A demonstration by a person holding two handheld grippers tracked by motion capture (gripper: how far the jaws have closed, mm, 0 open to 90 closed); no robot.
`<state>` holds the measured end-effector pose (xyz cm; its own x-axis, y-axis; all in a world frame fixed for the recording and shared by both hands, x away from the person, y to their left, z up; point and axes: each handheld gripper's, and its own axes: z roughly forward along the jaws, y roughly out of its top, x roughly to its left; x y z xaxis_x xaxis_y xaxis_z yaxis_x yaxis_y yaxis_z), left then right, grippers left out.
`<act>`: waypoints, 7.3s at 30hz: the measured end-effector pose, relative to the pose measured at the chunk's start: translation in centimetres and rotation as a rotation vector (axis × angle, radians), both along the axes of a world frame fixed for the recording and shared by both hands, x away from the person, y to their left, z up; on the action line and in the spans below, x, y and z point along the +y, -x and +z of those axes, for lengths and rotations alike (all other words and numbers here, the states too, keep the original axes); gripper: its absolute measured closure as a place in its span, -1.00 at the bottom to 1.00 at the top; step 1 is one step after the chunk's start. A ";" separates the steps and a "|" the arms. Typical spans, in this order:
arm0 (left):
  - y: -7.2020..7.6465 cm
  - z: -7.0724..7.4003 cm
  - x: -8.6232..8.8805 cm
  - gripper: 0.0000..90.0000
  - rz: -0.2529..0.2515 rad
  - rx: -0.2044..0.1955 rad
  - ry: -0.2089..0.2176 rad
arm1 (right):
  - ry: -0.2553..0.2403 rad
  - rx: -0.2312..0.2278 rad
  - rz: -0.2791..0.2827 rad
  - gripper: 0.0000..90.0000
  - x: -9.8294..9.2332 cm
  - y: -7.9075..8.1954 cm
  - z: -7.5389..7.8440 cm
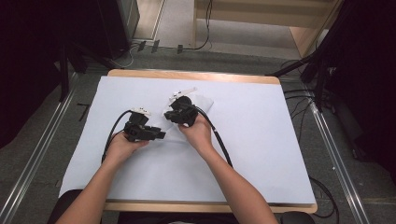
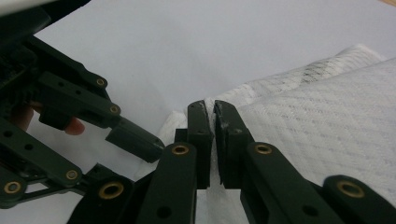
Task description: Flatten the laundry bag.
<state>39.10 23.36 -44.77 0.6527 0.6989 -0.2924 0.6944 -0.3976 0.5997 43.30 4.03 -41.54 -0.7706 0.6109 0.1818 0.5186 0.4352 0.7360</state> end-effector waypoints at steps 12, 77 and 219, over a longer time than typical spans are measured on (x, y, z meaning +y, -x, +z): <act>-0.2 -0.8 -0.5 1.00 0.005 0.051 -0.013 | 0.015 -0.022 -0.010 0.93 -1.2 0.6 0.7; -1.6 1.2 2.6 0.42 0.086 0.013 0.077 | -0.077 0.052 -0.144 0.11 -16.5 7.4 0.5; -1.0 1.7 4.0 0.07 0.124 -0.034 0.018 | -0.133 0.016 0.219 0.20 -8.2 10.7 2.7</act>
<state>40.11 27.38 -43.05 0.5715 0.7697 -0.2843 0.7166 -0.2993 0.6300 32.58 -4.21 -38.82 -0.8783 0.3994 0.2627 0.4347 0.4386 0.7866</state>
